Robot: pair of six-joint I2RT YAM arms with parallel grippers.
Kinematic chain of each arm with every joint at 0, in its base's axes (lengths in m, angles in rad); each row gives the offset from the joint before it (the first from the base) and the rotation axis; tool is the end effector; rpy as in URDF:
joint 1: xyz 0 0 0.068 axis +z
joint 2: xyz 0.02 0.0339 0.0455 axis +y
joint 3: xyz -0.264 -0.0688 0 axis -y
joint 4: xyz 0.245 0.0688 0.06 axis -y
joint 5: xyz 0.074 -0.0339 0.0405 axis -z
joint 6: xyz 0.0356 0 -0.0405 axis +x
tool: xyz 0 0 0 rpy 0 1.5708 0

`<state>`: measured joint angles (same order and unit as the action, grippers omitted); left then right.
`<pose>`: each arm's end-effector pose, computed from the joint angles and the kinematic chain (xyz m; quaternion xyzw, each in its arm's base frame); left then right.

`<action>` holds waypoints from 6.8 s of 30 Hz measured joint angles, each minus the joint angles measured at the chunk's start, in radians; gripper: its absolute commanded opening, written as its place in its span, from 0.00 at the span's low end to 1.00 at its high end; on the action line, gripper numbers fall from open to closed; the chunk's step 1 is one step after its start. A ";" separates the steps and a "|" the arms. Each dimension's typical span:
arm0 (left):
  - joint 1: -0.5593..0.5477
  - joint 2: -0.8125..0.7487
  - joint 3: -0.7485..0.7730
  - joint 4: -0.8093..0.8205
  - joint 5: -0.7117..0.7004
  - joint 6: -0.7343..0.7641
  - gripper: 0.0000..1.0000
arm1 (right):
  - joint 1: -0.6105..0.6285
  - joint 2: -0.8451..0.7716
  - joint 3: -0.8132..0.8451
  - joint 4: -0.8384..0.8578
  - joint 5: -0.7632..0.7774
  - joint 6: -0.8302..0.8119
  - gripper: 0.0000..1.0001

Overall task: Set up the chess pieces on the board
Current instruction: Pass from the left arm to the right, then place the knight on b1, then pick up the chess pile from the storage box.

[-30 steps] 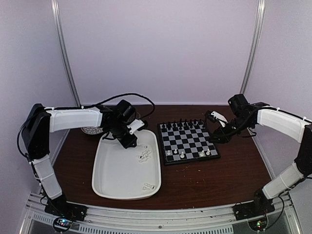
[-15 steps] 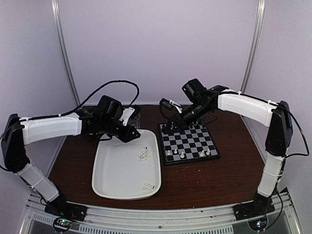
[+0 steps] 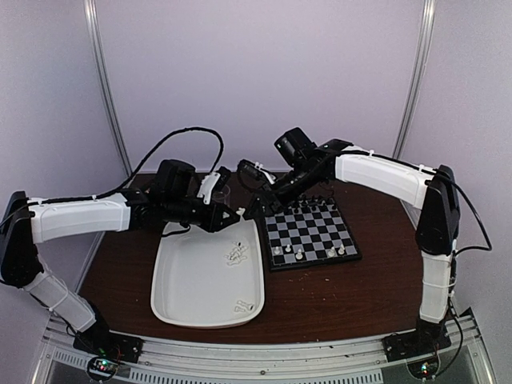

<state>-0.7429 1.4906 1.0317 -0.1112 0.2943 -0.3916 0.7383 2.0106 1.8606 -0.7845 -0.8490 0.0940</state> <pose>0.2405 -0.2349 0.2636 0.2209 0.8423 -0.3635 0.3311 0.3086 0.3170 0.2967 -0.3962 0.7802 0.4730 0.1026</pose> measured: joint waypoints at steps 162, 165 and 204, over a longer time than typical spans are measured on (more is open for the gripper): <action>-0.010 0.209 0.135 -0.446 -0.188 0.069 0.38 | -0.199 -0.468 -0.412 -0.085 0.551 -0.463 0.24; -0.010 0.274 0.189 -0.504 -0.172 0.087 0.38 | -0.230 -0.489 -0.457 -0.061 0.526 -0.461 0.25; -0.010 0.481 0.270 -0.466 -0.046 0.054 0.21 | -0.256 -0.490 -0.510 -0.010 0.452 -0.461 0.24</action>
<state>-0.7525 1.9713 1.3014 -0.5770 0.2485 -0.3378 0.4824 1.5204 1.3502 -0.7944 -0.3969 -0.3672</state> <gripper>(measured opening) 0.214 0.245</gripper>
